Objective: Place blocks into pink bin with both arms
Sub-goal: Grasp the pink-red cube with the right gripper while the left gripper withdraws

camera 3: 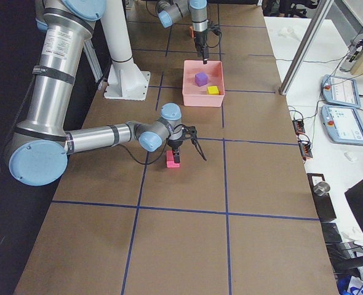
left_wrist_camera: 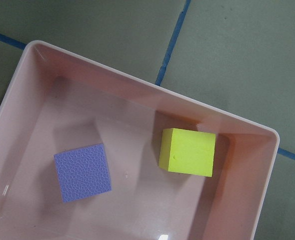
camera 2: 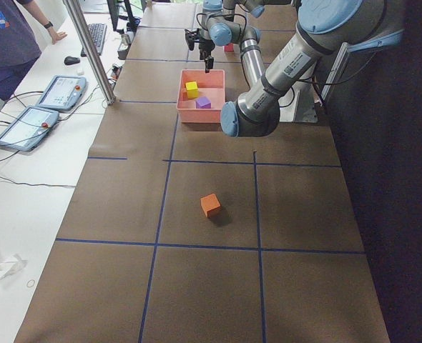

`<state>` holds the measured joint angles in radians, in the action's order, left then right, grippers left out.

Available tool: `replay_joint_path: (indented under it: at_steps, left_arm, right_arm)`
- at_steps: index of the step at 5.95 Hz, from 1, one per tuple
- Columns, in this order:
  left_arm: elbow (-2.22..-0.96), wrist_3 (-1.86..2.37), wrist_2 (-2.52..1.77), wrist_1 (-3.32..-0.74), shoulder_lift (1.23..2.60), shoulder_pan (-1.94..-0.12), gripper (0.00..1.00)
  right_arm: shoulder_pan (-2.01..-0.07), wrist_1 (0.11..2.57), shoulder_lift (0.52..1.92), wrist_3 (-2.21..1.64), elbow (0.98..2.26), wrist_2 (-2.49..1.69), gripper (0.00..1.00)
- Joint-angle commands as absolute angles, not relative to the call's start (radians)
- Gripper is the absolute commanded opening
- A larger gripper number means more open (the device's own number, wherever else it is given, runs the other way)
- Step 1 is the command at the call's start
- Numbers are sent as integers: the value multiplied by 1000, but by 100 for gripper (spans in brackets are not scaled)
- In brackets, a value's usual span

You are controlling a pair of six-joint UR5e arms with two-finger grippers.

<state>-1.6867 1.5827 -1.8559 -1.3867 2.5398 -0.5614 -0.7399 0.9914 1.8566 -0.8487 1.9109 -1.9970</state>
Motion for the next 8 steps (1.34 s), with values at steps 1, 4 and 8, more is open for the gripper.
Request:
replay_joint_path:
  at_steps: [1, 4, 8]
  left_arm:
    - [-1687, 1578, -1852, -1387, 2534, -557, 100]
    - [-1765, 1464, -1862, -1376, 2466, -560, 100]
    - [-2015, 916, -2000, -1371, 2102, -734, 100]
  right_arm:
    - [-713, 992, 1859, -848, 1888, -1988, 67]
    - [-713, 1002, 1849, -864, 1971, -2026, 34]
    - [-765, 1503, 1491, -951, 2156, -2071, 35]
